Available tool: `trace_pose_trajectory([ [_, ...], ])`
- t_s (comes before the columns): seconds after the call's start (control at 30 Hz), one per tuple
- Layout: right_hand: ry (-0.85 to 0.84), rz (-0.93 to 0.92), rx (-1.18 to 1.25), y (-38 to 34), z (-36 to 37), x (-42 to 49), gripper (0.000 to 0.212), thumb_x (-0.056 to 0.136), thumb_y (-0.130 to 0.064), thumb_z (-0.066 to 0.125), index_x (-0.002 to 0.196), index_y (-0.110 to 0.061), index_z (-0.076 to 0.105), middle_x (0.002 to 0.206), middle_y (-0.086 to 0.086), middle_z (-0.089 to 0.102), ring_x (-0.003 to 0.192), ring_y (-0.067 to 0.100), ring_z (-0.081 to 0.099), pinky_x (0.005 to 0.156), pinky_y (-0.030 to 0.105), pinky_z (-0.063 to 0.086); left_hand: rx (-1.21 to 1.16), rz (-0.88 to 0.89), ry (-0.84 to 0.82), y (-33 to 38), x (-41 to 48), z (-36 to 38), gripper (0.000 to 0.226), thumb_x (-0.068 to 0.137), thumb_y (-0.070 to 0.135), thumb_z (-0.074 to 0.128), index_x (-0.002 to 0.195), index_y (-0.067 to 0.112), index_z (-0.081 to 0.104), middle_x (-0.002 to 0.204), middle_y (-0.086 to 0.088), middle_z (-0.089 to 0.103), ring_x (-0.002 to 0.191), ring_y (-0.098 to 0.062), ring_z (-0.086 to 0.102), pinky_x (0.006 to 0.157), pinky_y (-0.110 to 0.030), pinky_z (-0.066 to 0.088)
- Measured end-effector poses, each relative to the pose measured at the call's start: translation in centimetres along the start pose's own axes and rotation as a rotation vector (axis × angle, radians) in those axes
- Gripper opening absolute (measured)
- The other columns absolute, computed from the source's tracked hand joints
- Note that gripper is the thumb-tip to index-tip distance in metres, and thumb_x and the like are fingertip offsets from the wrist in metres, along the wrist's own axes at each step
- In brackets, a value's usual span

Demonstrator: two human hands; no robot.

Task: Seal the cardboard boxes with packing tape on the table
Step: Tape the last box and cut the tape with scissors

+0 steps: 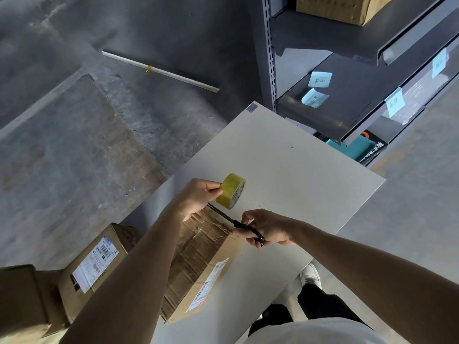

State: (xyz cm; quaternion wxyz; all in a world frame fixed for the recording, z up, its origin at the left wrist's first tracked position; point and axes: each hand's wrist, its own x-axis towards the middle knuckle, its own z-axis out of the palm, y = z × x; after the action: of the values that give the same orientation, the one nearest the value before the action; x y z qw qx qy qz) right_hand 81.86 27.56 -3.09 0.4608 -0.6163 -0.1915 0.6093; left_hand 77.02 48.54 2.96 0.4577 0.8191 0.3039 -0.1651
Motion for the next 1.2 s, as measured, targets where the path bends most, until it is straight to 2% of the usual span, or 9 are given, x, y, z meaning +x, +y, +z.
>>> trace_pose_trajectory([
  [0.13,-0.002,-0.011,0.032,0.2,0.0,0.1,0.033,0.084,-0.035,0.077,0.093,-0.011,0.057,0.064,0.005,0.061,0.054,0.014,0.054,0.053,0.023,0.046,-0.001,0.011,0.001,-0.1,0.1,0.0,0.027,0.095,0.017,0.064,0.122,0.019,0.068,0.116,0.009,0.071,0.109,-0.003,0.063,0.092,-0.022,0.043],
  [0.37,-0.011,0.038,-0.034,0.4,-0.1,0.2,0.036,0.084,-0.047,0.075,0.094,-0.017,0.057,0.066,0.001,0.063,0.057,0.014,0.055,0.055,0.024,0.041,-0.035,-0.017,0.035,0.0,0.0,0.3,0.033,0.095,0.020,0.064,0.128,0.017,0.064,0.122,0.007,0.067,0.112,-0.010,0.061,0.092,-0.031,0.044],
  [0.47,-0.027,0.055,-0.083,0.3,-0.1,0.1,0.039,0.083,-0.051,0.075,0.094,-0.018,0.056,0.065,-0.001,0.064,0.058,0.014,0.055,0.053,0.023,0.036,-0.093,0.005,0.079,0.2,0.2,0.7,0.037,0.095,0.018,0.064,0.131,0.011,0.061,0.125,0.000,0.066,0.117,-0.009,0.058,0.099,-0.025,0.037],
  [0.57,-0.015,0.051,-0.082,0.4,0.0,0.4,0.047,0.080,-0.054,0.076,0.098,-0.015,0.057,0.068,0.003,0.063,0.058,0.016,0.055,0.049,0.023,0.032,-0.076,0.019,0.090,0.2,0.3,0.7,0.036,0.095,0.018,0.064,0.130,0.010,0.062,0.122,0.000,0.068,0.110,-0.005,0.060,0.099,-0.021,0.039],
  [0.73,0.070,0.116,-0.028,1.0,-0.9,0.5,0.060,0.079,-0.062,0.072,0.104,-0.010,0.056,0.070,0.007,0.061,0.055,0.018,0.053,0.047,0.025,0.033,-0.095,0.034,0.108,-0.1,0.4,0.8,0.033,0.095,0.017,0.064,0.128,0.011,0.064,0.114,0.006,0.068,0.101,-0.001,0.060,0.083,-0.012,0.040],
  [0.8,0.104,0.163,-0.128,1.3,-1.0,0.4,0.061,0.078,-0.064,0.072,0.108,-0.013,0.057,0.073,0.004,0.062,0.058,0.015,0.055,0.049,0.024,0.035,-0.095,0.045,0.110,-0.2,0.6,0.9,0.034,0.096,0.017,0.063,0.129,0.011,0.063,0.116,0.006,0.067,0.101,0.000,0.060,0.080,-0.007,0.039],
  [0.9,0.213,0.146,-0.442,2.1,-1.2,0.4,0.053,0.082,-0.061,0.068,0.113,-0.021,0.053,0.088,-0.003,0.060,0.079,0.016,0.059,0.060,0.027,0.041,-0.121,0.061,0.126,-0.2,1.0,0.9,0.035,0.096,0.015,0.063,0.130,0.009,0.062,0.121,-0.001,0.068,0.104,0.000,0.060,0.075,0.002,0.038],
  [1.07,0.493,0.024,-0.997,3.3,-2.0,-0.2,0.044,0.094,-0.043,0.052,0.129,-0.017,0.045,0.120,0.004,0.055,0.112,0.027,0.054,0.086,0.036,0.045,-0.109,0.104,0.122,0.4,1.4,1.1,0.034,0.095,0.014,0.063,0.129,0.008,0.063,0.119,-0.002,0.069,0.101,0.002,0.062,0.078,0.001,0.041],
  [1.2,0.586,0.008,-1.245,4.3,-3.4,-0.1,0.036,0.096,-0.030,0.053,0.128,-0.015,0.047,0.123,0.006,0.049,0.110,0.027,0.052,0.084,0.036,0.044,-0.054,0.151,0.101,0.9,1.2,1.8,0.030,0.095,0.014,0.064,0.124,0.008,0.067,0.113,-0.002,0.072,0.097,0.001,0.063,0.083,-0.006,0.043],
])
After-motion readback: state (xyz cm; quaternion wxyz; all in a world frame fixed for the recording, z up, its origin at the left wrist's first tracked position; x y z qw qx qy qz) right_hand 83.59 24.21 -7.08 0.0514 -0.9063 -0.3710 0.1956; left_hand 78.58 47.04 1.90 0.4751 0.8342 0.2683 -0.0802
